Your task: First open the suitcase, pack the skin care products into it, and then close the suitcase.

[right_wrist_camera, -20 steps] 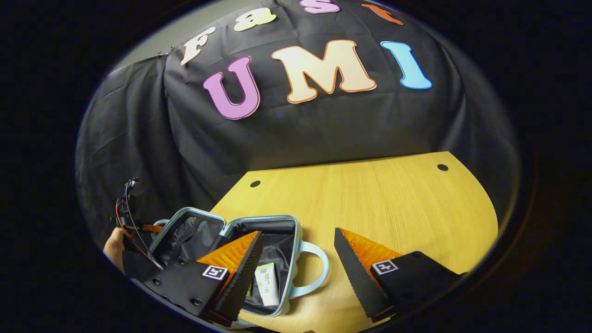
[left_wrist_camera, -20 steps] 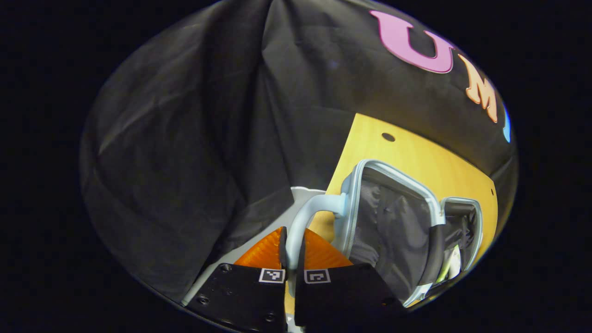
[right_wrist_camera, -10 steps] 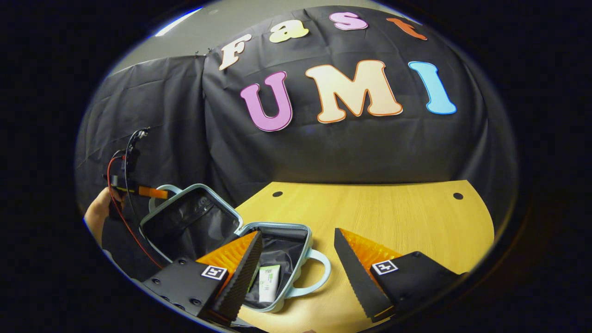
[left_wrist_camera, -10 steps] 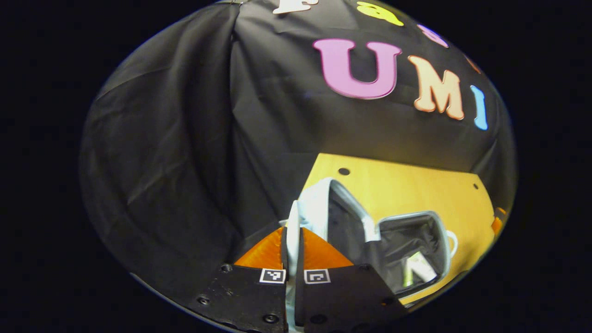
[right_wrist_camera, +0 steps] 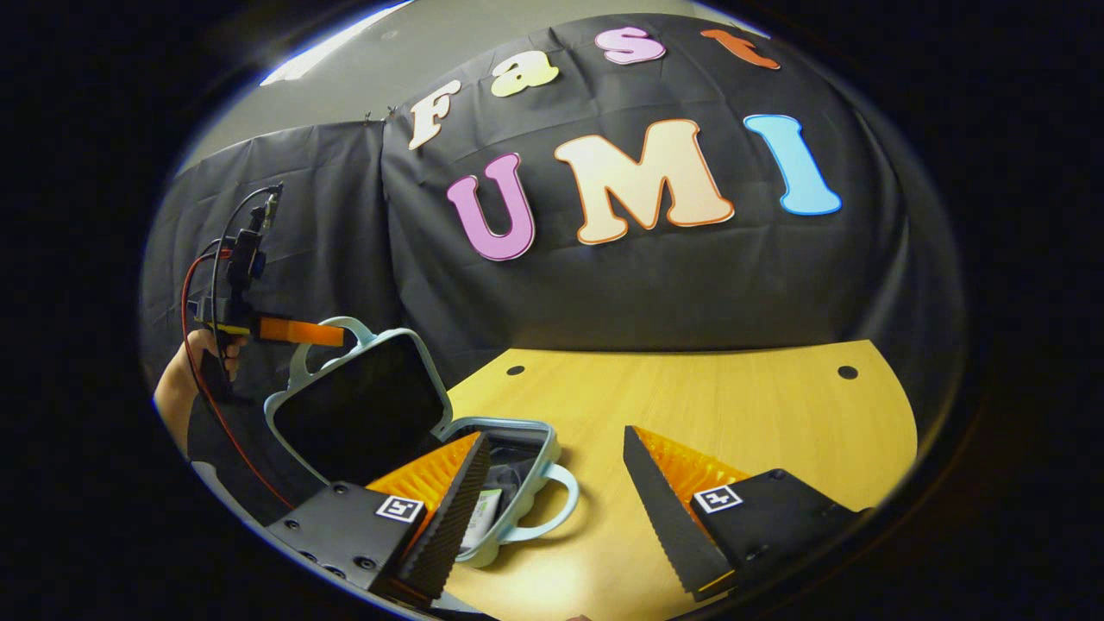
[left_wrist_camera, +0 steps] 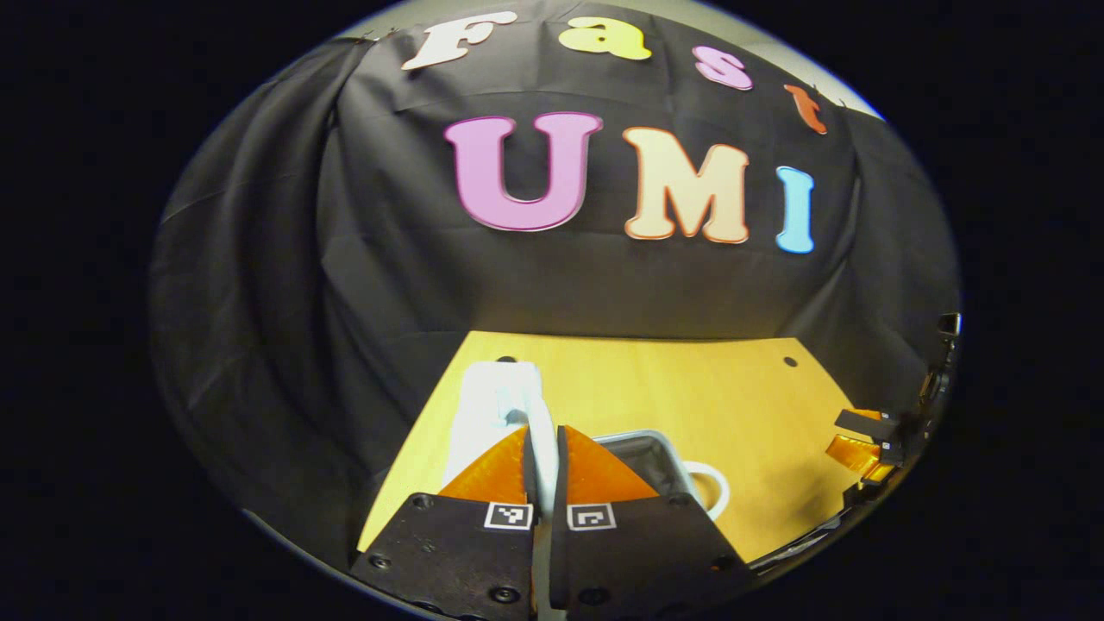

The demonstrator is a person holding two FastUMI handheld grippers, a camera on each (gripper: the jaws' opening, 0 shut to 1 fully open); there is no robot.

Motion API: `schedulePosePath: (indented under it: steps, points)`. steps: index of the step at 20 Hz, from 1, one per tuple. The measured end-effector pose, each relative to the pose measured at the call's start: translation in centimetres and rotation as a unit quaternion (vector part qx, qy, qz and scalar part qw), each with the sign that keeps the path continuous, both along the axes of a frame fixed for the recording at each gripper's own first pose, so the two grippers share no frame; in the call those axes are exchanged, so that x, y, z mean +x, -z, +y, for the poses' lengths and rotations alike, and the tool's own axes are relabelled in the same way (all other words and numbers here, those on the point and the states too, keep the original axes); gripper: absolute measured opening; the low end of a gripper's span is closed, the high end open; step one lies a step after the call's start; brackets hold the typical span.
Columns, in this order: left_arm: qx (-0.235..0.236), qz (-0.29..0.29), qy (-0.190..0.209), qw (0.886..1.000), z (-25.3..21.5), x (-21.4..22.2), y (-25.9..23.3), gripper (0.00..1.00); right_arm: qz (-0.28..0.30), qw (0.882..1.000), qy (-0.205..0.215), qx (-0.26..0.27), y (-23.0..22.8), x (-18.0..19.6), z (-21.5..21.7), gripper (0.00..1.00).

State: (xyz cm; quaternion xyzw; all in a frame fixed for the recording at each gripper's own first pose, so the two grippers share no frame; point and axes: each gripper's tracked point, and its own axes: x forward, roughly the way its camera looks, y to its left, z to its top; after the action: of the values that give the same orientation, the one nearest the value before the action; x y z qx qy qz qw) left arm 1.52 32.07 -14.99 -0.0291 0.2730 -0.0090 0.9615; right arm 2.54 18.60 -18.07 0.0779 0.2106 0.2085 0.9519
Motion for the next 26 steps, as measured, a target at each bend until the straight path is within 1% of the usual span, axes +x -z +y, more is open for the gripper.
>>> schedulePosePath:
  steps: [3, 5, 9, 11, 13, 17, 18, 19, 21, 23, 25, 26]
  points:
    - [-0.05, -0.002, 0.034, 0.998, -6.1, 1.3, 1.2, 0.0, -0.005, 1.0, 0.012, -0.002, -0.6, -0.3, -2.9, 0.98]
    - [-0.074, -0.001, 0.053, 0.996, -9.8, 1.8, 2.5, 0.0, -0.008, 1.0, 0.019, -0.005, -1.0, -0.7, -4.9, 0.98]
    - [-0.099, 0.02, 0.072, 0.992, -15.9, 2.3, 6.6, 0.0, -0.003, 0.999, 0.031, -0.024, -0.8, -1.4, -8.7, 0.98]
    - [-0.105, 0.036, 0.075, 0.991, -17.9, 2.1, 9.2, 0.01, -0.003, 0.999, 0.044, -0.032, -0.8, -1.8, -10.6, 0.97]
    - [-0.104, 0.05, 0.076, 0.99, -19.4, 2.1, 11.4, 0.01, -0.002, 0.998, 0.054, -0.04, -0.7, -2.4, -12.4, 0.97]
    - [-0.068, 0.066, 0.082, 0.992, -21.5, 2.0, 15.1, 0.01, -0.018, 0.995, 0.081, -0.056, -1.5, -3.1, -16.1, 0.97]
    - [-0.061, 0.068, 0.082, 0.992, -21.8, 2.0, 15.8, 0.05, -0.022, 0.994, 0.087, -0.057, -1.7, -3.2, -16.9, 0.97]
    - [-0.061, 0.079, 0.08, 0.992, -22.2, 1.8, 16.9, 0.02, -0.024, 0.994, 0.094, -0.058, -1.7, -3.3, -17.6, 0.97]
    - [-0.061, 0.094, 0.079, 0.991, -23.0, 2.0, 18.7, 0.03, -0.026, 0.992, 0.107, -0.057, -1.8, -3.6, -18.8, 0.97]
    - [-0.056, 0.109, 0.079, 0.989, -23.9, 1.5, 20.9, 0.06, -0.03, 0.991, 0.117, -0.062, -2.2, -3.7, -20.0, 0.97]
    - [-0.039, 0.115, 0.063, 0.991, -24.1, 0.7, 21.9, 0.13, -0.052, 0.989, 0.123, -0.066, -3.5, -3.6, -21.2, 0.98]
    - [-0.031, 0.101, 0.06, 0.993, -24.5, 0.8, 20.9, 0.27, -0.064, 0.989, 0.12, -0.065, -4.3, -3.5, -21.5, 0.98]
